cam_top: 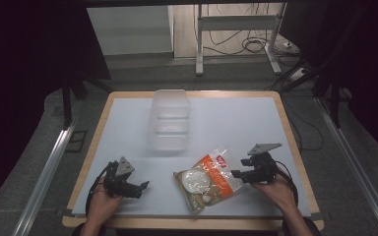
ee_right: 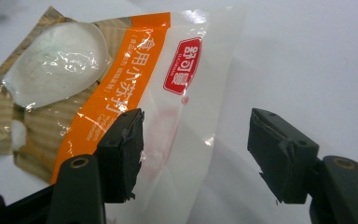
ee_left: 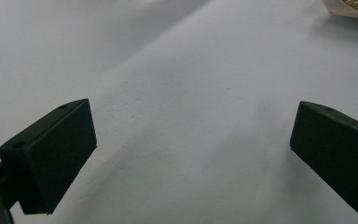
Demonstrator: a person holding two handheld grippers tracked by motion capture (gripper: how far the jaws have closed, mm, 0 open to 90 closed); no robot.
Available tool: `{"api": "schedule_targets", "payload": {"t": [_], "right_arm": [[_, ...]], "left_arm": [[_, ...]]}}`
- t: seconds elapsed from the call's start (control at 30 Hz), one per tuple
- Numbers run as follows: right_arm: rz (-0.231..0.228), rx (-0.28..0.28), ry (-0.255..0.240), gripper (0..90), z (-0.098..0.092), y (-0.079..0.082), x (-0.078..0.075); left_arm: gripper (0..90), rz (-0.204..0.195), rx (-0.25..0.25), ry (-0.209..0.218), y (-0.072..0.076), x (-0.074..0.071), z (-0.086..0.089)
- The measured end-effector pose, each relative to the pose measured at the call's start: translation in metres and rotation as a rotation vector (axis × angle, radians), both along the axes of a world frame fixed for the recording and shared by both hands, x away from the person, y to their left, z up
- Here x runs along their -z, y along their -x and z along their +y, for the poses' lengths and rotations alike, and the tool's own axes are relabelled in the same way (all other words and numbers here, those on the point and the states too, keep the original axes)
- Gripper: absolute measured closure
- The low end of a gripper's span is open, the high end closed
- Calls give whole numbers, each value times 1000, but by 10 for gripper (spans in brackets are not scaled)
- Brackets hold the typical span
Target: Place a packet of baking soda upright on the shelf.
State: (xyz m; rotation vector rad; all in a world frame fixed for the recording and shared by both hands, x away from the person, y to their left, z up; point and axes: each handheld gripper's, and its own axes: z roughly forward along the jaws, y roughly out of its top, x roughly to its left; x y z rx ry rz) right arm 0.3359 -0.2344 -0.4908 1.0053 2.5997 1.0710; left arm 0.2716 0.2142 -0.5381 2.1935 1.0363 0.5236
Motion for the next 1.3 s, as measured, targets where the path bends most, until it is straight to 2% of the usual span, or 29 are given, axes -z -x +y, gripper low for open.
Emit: {"api": "schedule_targets", "payload": {"t": [0.3, 0.5, 0.57, 0.73, 0.87, 0.93, 1.13, 1.2, 1.23, 1.3], "right_arm": [[43, -64, 31, 331, 23, -12, 11], [101, -112, -24, 403, 33, -20, 14], [119, -132, -31, 437, 38, -21, 14], [135, -176, 2, 552, 49, -19, 16], [143, -172, 17, 724, 50, -17, 13], [141, -168, 14, 875, 47, -15, 11], [123, -172, 13, 884, 48, -10, 2], [117, -177, -1, 885, 49, -9, -4], [122, -183, -24, 885, 49, -9, -10], [124, -186, -35, 885, 49, -9, -11]], "left_arm": [[5, 0, 0, -4, 0, 0, 0], [5, -1, 1, -11, 0, 0, -1], [5, -1, 0, -10, 0, 1, -1], [5, -2, 1, -14, 0, 1, -1], [5, 0, 1, -14, 0, 1, -2], [5, -2, 3, -24, 0, 1, -2], [5, -4, 4, -25, 0, 1, -2], [5, -6, 2, -21, 0, 1, -2], [5, -7, 2, -14, 0, 0, -1], [5, -7, 0, -11, 0, 0, -1]]}}
